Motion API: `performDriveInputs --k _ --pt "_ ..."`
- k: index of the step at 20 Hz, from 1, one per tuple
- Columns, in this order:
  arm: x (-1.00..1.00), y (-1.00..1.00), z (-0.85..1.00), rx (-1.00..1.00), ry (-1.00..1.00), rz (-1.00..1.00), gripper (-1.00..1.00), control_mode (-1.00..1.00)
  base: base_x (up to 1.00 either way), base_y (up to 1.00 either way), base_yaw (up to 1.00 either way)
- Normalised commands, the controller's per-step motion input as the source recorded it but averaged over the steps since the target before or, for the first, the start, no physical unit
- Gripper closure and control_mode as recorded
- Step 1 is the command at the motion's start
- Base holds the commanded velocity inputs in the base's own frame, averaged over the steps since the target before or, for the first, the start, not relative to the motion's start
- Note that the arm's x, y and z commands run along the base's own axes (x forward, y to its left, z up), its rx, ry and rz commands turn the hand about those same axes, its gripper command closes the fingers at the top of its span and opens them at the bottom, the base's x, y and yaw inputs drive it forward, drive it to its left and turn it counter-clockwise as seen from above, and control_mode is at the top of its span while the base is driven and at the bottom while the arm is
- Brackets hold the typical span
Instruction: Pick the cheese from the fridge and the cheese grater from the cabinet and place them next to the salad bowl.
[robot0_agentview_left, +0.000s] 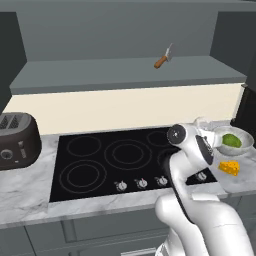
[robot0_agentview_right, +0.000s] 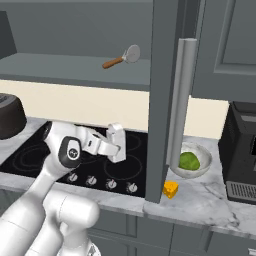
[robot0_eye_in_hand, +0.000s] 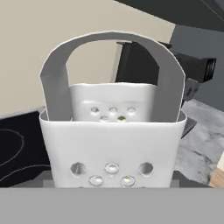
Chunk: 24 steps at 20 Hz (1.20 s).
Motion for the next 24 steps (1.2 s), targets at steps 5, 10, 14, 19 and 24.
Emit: performDriveInputs --k 5,10,14,19,24 --pt "0.52 -0.29 -0.43 0.0 -0.03 -0.04 1.0 -1.0 0.0 0.0 0.0" --pt "0.49 -0.38 -0.35 0.0 -0.01 -0.02 1.0 -1.0 0.0 0.0 0.0" --pt "0.4 -0.45 -0.34 0.01 0.0 0.0 1.0 -1.0 0.0 0.0 0.0" --pt "0.37 -0.4 -0.31 0.03 0.0 -0.05 1.0 -1.0 0.0 0.0 0.0" --pt "0.21 -0.15 -0.41 0.06 -0.01 -0.12 1.0 -1.0 0.0 0.0 0.0"
